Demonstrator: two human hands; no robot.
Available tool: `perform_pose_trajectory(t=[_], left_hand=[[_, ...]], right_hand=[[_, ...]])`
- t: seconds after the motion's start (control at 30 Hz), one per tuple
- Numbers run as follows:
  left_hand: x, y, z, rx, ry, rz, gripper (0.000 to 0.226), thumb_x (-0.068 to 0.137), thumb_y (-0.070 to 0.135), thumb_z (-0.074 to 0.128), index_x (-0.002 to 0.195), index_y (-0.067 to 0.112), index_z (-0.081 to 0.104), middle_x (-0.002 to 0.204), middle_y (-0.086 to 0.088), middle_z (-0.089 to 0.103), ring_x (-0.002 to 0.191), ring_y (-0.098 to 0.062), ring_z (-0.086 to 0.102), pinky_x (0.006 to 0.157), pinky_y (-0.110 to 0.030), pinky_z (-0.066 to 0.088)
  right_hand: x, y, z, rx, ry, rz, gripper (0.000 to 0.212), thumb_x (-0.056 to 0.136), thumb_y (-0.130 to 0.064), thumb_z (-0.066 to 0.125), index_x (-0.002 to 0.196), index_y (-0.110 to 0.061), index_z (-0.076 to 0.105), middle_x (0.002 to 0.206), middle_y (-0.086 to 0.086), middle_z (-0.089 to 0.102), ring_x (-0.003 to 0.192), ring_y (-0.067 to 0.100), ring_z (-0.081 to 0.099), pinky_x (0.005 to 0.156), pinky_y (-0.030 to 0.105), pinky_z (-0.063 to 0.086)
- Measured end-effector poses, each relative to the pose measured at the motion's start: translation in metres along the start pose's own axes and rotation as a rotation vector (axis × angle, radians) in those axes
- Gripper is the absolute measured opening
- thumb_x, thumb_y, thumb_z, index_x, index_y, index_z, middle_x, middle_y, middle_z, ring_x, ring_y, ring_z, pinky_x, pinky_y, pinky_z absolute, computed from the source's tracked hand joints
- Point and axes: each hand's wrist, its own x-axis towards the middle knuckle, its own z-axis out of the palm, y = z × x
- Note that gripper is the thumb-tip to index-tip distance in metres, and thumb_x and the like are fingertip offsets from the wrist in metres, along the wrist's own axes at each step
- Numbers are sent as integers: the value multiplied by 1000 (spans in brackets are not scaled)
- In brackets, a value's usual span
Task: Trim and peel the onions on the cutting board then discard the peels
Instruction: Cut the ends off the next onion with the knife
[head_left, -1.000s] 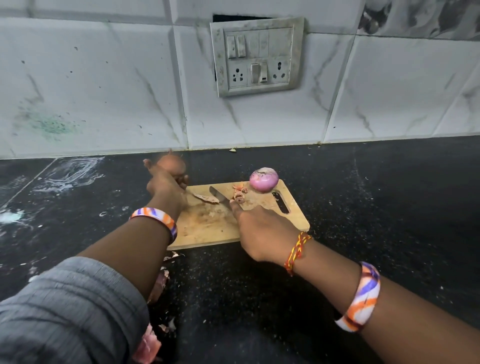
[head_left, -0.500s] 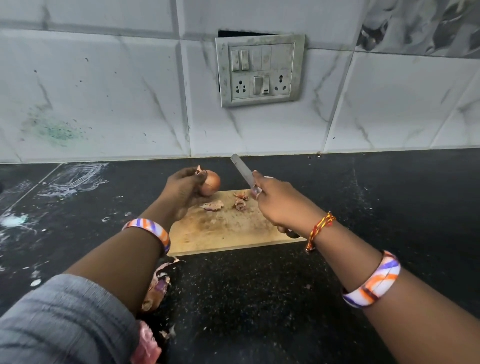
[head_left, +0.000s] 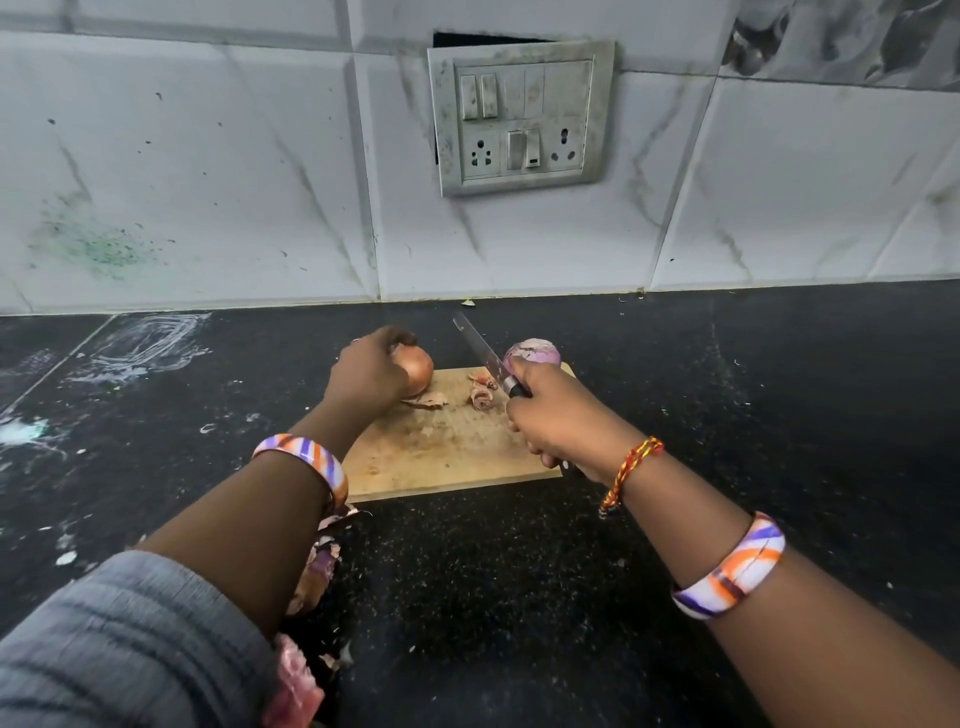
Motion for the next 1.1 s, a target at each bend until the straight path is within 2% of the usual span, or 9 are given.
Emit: perform_pose_trajectory(t=[0.1, 0.17, 0.23, 0.33, 0.47, 0.63, 0.73, 0.9, 1.1], left_hand=[[3, 7, -1, 166, -171, 73, 64, 75, 14, 70, 131, 11, 39, 128, -14, 49, 114, -31, 50, 92, -36, 43], [5, 10, -6, 210, -195, 101, 69, 70, 16, 75, 128, 8, 38, 126, -14, 50, 112, -30, 50, 89, -36, 43], [7, 10, -10, 110, -172, 99, 71, 67, 16, 79, 126, 9, 40, 125, -12, 51, 111, -30, 51, 87, -34, 42], [2, 11, -7, -232, -165, 73, 61, 76, 21, 72, 129, 18, 43, 127, -8, 52, 108, -26, 54, 94, -36, 46], [-9, 5, 12, -147, -187, 81, 43, 91, 34, 51, 132, 21, 42, 127, -11, 54, 107, -24, 52, 91, -32, 39], [-16, 5, 23, -165, -49, 200, 37, 101, 29, 25, 124, 14, 49, 116, -15, 62, 109, -33, 55, 93, -34, 40], [-17, 14, 34, -93, 9, 214, 34, 100, 29, 25, 121, 12, 47, 106, -17, 64, 100, -34, 57, 79, -35, 41], [-17, 18, 42, -21, 252, 99, 31, 98, 27, 30, 111, 7, 50, 99, -23, 63, 94, -39, 55, 66, -33, 31], [-12, 13, 33, -199, 280, -71, 34, 97, 17, 30, 111, -2, 54, 112, -24, 60, 104, -37, 53, 77, -30, 36]], right_hand=[[1, 0, 1, 30, -5, 7, 54, 92, -4, 35, 143, -20, 28, 89, 10, 53, 56, 17, 44, 45, 27, 39], [1, 1, 0, 31, -1, 12, 57, 91, -4, 35, 145, -20, 25, 90, 11, 54, 54, 17, 45, 46, 27, 40], [1, 3, -2, 52, 2, 14, 59, 91, -4, 36, 146, -21, 23, 89, 11, 54, 56, 18, 46, 48, 29, 41], [2, 2, -6, 136, 22, 9, 58, 92, -3, 35, 146, -22, 24, 86, 10, 52, 57, 19, 46, 52, 32, 41], [2, -1, -6, 202, 44, -3, 57, 95, -4, 33, 146, -27, 23, 81, 4, 48, 53, 14, 43, 44, 27, 39], [-5, -2, 4, 139, -13, -19, 60, 95, -9, 30, 147, -35, 13, 77, 7, 50, 48, 15, 43, 40, 26, 39], [-9, -5, 7, 87, -19, -44, 60, 95, -8, 29, 148, -31, 11, 69, 3, 50, 42, 14, 43, 33, 18, 35], [-14, -2, 5, 77, -14, -22, 58, 96, -10, 28, 148, -31, 12, 66, 3, 52, 37, 11, 44, 30, 12, 30], [-13, 3, 8, 107, -39, -13, 57, 97, -12, 29, 147, -35, 14, 76, 8, 54, 44, 13, 47, 36, 20, 37]])
